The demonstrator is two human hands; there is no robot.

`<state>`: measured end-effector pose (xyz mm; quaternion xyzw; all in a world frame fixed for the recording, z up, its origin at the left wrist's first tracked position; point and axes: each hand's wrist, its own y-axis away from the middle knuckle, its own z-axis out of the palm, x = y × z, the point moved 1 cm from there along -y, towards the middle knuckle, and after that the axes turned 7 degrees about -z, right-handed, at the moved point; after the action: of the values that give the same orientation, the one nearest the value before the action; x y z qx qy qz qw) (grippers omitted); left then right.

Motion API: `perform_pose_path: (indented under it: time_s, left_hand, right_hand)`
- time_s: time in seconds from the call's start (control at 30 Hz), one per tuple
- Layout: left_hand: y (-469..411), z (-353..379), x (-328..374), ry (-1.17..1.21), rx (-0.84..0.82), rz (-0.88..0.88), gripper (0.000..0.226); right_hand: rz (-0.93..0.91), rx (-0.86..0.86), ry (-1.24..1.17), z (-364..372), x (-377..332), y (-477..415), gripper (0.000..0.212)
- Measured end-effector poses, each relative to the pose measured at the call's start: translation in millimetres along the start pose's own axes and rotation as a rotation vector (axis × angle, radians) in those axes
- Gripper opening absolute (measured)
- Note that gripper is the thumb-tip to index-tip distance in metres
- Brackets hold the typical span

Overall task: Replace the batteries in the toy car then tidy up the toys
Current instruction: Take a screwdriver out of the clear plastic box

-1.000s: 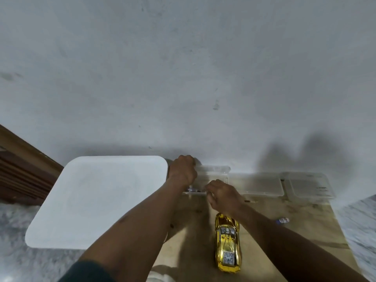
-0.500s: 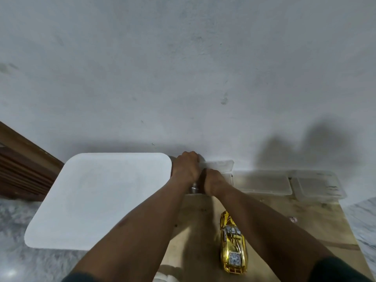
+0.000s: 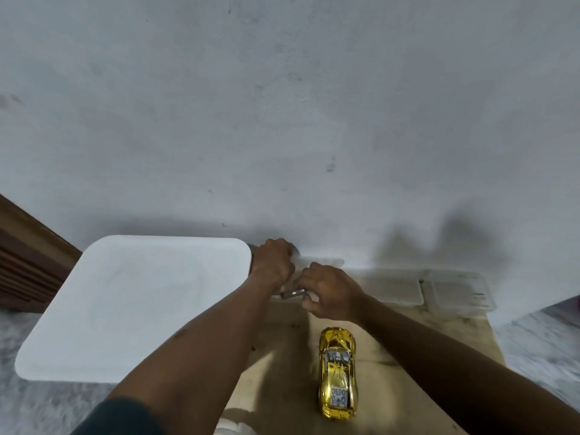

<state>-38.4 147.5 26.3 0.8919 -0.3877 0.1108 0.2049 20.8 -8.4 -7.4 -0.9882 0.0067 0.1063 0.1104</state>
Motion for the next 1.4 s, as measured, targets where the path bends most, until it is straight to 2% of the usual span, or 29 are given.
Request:
perform_pose_path:
  time_s: [0.07,0.17,0.27,0.33,0.47,0.83,0.97,1.07,1.17,1.23,1.4]
  left_hand:
    - [3.5,2.5,-1.6,0.018,-0.009,-0.016,0.034]
    - [13.7,8.3,-4.6,0.043,-0.017,-0.028,0.034]
    - [25.4,19.3,-10.9,0.05,-0.044,-0.038,0.036]
    - [31.6,28.5,-15.5,0.042,-0.073,-0.028,0.037]
    - [42.8,46.4,-24.0,-0.037,-0.105,0.003,0.039]
    - [47.7,59.2,-30.4,-0.128,-0.122,-0.005,0.043]
    - [63.3,56.2,-25.8,-0.032,-0.102,0.003,0.059]
    - [86.1,55.8,-15.8,-0.117,-0.032,0.066,0.043]
    - [107.5,72.2,-6.3,-0.151,-0.095,0.07,0.036]
    - [122.8,88.5,0.9,-0.094,-0.205,0.056,0.05]
    - [158.3,120.1,20.2,0.027,-0.417,-0.096,0.107]
  right_hand:
    - [-0.013,0.08,0.005,-6.0,3.4,13.1,0.02]
    - [0.148,0.144,-0.008,-18.6,8.6,27.6,0.026]
    - [0.363,-0.039,0.025,-17.5,12.6,36.3,0.042]
    - [0.442,-0.187,0.019,-12.8,13.4,37.9,0.045]
    - [0.499,-0.247,0.005,-1.6,8.2,41.5,0.035]
    - [0.563,-0.187,-0.019,15.0,3.6,45.3,0.04]
    - [0.557,-0.148,-0.066,11.7,3.2,51.0,0.038]
    - [0.58,-0.076,-0.099,1.6,2.2,62.4,0.037]
    - [0.632,-0.004,-0.098,-12.3,0.1,76.9,0.035]
    - [0.671,0.001,-0.101,-20.4,-1.7,86.3,0.034]
    - [0.731,0.017,-0.132,-32.7,-12.4,107.1,0.034]
